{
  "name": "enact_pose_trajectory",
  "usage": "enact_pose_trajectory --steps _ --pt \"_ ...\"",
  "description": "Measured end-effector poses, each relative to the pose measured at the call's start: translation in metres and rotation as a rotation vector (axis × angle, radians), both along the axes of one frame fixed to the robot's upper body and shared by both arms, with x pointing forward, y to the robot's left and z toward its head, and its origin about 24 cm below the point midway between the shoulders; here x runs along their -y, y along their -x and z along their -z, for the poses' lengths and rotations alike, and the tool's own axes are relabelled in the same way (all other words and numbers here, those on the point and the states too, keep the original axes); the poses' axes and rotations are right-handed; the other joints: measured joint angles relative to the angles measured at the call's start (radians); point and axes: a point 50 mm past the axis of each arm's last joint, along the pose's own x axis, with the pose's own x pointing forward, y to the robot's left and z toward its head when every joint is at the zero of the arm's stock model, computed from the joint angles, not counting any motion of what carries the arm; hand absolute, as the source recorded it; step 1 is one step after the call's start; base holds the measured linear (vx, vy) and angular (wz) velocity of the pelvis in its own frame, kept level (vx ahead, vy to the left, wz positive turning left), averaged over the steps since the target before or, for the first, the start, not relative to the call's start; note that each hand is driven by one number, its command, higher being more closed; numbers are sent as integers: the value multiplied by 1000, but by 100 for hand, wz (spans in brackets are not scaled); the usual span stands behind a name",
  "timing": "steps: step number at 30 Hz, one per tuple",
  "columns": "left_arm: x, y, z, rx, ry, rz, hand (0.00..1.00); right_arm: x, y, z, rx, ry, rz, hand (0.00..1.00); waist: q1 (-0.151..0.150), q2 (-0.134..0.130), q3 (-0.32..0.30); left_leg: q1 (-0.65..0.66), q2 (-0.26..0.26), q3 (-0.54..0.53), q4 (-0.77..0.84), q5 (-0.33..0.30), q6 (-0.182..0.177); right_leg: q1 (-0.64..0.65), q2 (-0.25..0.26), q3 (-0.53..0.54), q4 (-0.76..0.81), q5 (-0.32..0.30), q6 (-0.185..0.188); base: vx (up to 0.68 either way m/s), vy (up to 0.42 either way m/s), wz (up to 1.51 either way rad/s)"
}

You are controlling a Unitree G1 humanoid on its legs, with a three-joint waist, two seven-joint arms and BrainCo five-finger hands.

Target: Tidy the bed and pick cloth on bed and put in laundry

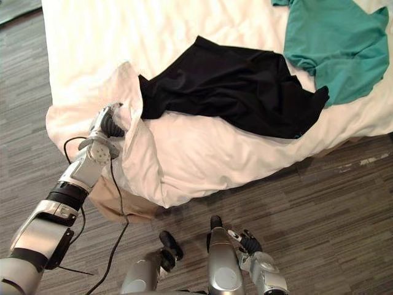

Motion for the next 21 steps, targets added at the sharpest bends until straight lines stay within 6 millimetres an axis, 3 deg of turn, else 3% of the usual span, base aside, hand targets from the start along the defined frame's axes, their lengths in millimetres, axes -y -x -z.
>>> enact_pose_trajectory --steps 7,15,21 --pt "2 1 -1 19 63 11 100 -4 -8 -4 36 17 -12 0 8 3 7 -43 8 -6 77 -45 16 -22 -14 5 20 -9 5 -18 18 0" --pt "10 12 8 62 168 115 100 -7 -7 -3 44 17 -16 0 24 2 6 -39 4 -56 106 -55 21 17 -34 -35 39 -19 19 18 0 17" --pt "2 34 32 42 212 166 100 -7 12 6 -1 13 -1 0 74 -17 -18 15 3 -93 108 -75 20 106 -43 -77 24 -40 23 23 -7 20"
